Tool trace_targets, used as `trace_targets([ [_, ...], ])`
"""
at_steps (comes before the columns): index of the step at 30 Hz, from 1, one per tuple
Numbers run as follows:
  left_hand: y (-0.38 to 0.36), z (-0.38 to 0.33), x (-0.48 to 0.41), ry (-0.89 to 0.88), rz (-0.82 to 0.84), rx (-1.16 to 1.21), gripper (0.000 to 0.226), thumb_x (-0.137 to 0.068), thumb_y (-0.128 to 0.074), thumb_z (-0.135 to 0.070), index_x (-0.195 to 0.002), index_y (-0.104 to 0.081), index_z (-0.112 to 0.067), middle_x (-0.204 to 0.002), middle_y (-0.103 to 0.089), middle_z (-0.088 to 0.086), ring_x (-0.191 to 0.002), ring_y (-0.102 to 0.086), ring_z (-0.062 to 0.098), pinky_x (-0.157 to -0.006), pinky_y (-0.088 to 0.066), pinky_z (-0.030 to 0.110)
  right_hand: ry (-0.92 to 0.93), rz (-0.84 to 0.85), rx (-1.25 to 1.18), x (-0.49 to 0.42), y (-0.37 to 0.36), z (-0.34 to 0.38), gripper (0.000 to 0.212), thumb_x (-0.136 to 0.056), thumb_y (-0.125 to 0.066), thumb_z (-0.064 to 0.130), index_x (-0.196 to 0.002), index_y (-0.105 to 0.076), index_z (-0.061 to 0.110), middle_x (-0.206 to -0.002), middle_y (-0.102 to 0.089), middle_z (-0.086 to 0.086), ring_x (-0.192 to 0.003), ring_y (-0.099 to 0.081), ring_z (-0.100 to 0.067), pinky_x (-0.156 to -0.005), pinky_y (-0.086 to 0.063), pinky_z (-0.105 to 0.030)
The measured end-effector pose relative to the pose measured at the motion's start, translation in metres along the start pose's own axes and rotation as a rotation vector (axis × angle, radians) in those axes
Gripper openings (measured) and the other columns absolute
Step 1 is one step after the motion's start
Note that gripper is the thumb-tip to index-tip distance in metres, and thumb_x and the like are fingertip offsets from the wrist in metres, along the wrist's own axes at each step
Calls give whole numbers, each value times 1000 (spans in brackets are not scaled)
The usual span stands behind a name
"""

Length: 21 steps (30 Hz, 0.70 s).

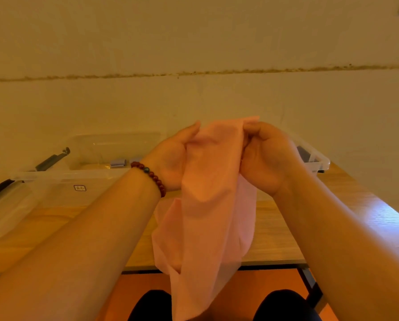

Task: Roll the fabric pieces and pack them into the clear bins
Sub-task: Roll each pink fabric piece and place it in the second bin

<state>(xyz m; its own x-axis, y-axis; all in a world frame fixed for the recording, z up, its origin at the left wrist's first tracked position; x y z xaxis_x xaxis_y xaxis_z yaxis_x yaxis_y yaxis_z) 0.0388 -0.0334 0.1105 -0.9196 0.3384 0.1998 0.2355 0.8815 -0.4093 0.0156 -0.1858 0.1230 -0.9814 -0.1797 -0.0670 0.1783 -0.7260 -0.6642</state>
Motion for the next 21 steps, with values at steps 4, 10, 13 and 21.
trace_targets([
  [4,-6,5,-11,-84,-31,36,30,-90,-52,-18,-113,-61,-1,-110,-65,17,-94,-65,26,-84,-54,39,-110,-91,92,1,11,0,32,-95,-41,29,-77,-55,7,-67,-59,-9,-61,-61,-20,-66,-51,-32],
  [10,-2,17,-16,-260,-92,-101,15,-88,-56,-1,-98,-67,-4,-99,-69,16,-87,-68,25,-79,-56,35,-285,-174,336,-6,19,-8,40,-95,-54,42,-80,-68,7,-79,-69,-11,-68,-64,-20,-60,-54,-29],
  [13,-1,16,-12,-183,-67,-128,20,-88,-55,-2,-102,-68,-7,-115,-66,19,-102,-64,31,-93,-50,43,-84,-269,306,-15,20,-10,16,-97,-56,15,-84,-64,10,-80,-66,-5,-71,-61,-14,-66,-52,-27],
  [21,1,9,-3,11,113,138,53,-78,-54,-44,-96,-73,2,-99,-71,19,-86,-71,27,-75,-57,32,26,-55,54,-6,26,-2,10,-91,-51,7,-87,-60,6,-75,-66,-6,-72,-65,-18,-63,-56,-29],
])
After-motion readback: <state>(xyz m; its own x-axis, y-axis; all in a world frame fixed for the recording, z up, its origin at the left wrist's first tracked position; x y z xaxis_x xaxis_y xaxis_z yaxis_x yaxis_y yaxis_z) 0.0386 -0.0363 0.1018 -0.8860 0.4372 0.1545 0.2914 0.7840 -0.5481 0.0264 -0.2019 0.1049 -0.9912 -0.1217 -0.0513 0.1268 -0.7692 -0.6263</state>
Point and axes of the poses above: each hand's wrist, its own x-axis away from the middle knuckle, its own y-axis out of the back of the hand, z = x × y, the point moved 1 cm from there along -x, towards the middle knuckle
